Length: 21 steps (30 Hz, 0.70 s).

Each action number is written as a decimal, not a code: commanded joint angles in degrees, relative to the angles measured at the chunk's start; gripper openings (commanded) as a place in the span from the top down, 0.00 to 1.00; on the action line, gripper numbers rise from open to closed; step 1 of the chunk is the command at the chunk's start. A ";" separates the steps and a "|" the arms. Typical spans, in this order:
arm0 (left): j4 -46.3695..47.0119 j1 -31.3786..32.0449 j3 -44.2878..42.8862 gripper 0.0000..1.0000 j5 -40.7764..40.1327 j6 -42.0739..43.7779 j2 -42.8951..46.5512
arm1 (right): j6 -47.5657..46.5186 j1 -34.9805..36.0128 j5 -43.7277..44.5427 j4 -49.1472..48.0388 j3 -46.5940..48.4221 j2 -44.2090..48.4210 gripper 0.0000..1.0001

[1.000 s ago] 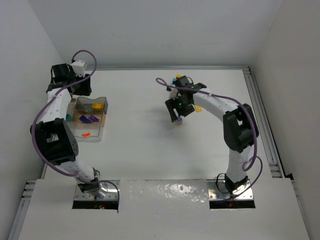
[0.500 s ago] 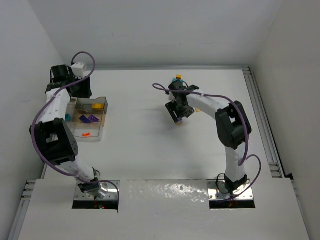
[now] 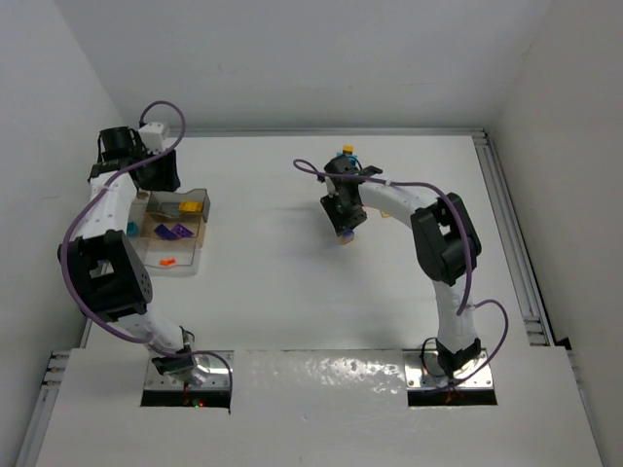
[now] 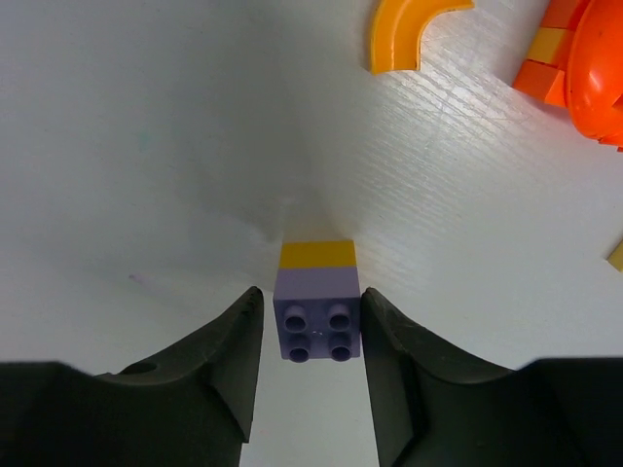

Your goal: Sort the legos into containers by color

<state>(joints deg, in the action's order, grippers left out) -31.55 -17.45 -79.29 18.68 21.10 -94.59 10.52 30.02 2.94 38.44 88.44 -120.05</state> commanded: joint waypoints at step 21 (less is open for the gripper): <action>-3.33 1.36 -4.39 0.50 7.23 5.49 2.74 | 1.16 -0.66 -2.23 -1.70 -0.21 3.68 1.00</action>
<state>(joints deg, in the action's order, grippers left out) -33.43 -17.17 -82.19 21.43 21.67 -94.48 10.79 29.74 2.35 37.65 87.18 -119.50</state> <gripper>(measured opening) 0.498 0.237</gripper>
